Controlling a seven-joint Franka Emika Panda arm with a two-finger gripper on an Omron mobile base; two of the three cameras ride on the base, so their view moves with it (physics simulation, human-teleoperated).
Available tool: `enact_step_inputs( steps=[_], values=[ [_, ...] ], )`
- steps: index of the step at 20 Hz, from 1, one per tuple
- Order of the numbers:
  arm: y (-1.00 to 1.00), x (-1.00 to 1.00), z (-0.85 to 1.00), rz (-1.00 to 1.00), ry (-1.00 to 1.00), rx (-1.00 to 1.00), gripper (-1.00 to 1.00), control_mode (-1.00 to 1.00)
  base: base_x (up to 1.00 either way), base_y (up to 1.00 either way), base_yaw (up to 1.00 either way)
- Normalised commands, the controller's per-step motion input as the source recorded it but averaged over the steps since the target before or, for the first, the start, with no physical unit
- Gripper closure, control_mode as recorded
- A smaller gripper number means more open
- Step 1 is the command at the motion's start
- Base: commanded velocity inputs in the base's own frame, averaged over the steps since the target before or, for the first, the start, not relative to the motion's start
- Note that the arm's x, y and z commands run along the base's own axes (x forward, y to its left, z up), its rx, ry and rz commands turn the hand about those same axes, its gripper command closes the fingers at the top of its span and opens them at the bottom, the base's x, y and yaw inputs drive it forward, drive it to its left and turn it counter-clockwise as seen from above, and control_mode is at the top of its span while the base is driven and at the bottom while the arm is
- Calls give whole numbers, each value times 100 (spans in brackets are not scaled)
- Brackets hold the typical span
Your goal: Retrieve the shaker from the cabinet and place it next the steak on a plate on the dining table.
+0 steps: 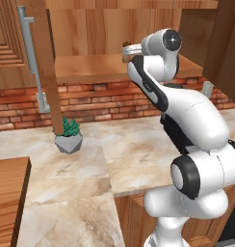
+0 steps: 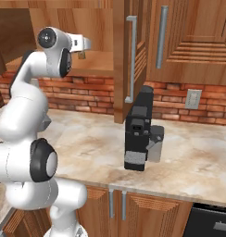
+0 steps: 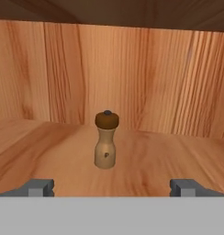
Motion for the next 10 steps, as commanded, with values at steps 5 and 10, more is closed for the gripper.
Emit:
enact_step_inputs(
  steps=[5,10],
  values=[
    [0,22,-1,0,0,0,-100,-100,0,0,0],
    [1,28,-2,0,0,0,-100,-100,0,0,0]
  ],
)
